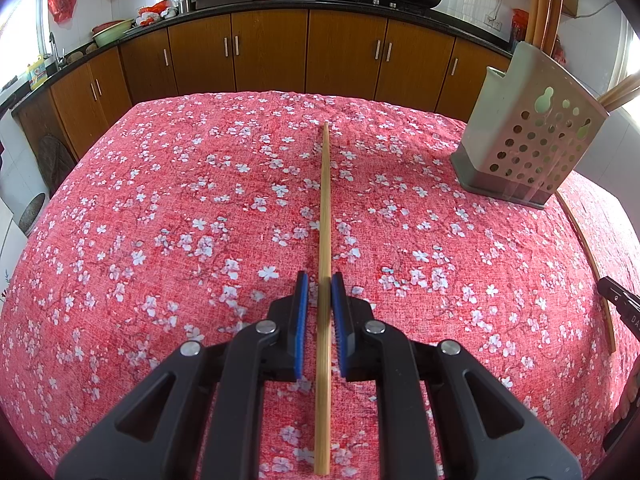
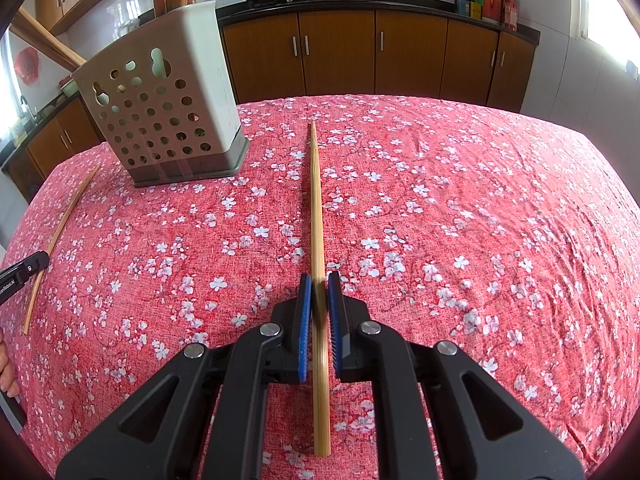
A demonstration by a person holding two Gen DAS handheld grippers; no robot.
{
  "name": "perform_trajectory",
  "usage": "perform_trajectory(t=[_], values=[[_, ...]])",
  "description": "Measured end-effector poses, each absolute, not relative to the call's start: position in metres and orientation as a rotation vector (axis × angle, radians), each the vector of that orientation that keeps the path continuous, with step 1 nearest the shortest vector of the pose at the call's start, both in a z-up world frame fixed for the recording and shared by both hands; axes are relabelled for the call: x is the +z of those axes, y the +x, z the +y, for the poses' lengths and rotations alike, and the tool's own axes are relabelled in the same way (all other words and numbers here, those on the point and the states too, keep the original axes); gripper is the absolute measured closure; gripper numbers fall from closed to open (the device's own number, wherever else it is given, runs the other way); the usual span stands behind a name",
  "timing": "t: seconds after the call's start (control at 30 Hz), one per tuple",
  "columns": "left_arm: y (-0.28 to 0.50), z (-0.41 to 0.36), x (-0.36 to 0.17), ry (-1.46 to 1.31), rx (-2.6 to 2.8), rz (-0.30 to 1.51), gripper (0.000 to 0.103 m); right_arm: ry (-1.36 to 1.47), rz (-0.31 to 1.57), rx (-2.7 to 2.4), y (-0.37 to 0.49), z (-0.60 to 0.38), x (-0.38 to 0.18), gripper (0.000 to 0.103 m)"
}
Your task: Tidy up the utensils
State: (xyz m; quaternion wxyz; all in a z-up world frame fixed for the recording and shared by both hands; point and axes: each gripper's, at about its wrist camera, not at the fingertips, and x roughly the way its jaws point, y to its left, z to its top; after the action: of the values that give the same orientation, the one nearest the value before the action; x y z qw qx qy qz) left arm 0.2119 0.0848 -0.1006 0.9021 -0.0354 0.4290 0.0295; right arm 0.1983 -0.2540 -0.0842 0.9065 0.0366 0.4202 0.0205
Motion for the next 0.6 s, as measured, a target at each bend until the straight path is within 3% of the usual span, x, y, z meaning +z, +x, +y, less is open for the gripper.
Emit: perform_trajectory(t=[0.6], values=[[0.2123, 0.0827, -0.1001, -0.077, 0.061, 0.888, 0.089, 0.077, 0.867, 0.043, 0.1986, -0.2535, -0.0846, 0.093]])
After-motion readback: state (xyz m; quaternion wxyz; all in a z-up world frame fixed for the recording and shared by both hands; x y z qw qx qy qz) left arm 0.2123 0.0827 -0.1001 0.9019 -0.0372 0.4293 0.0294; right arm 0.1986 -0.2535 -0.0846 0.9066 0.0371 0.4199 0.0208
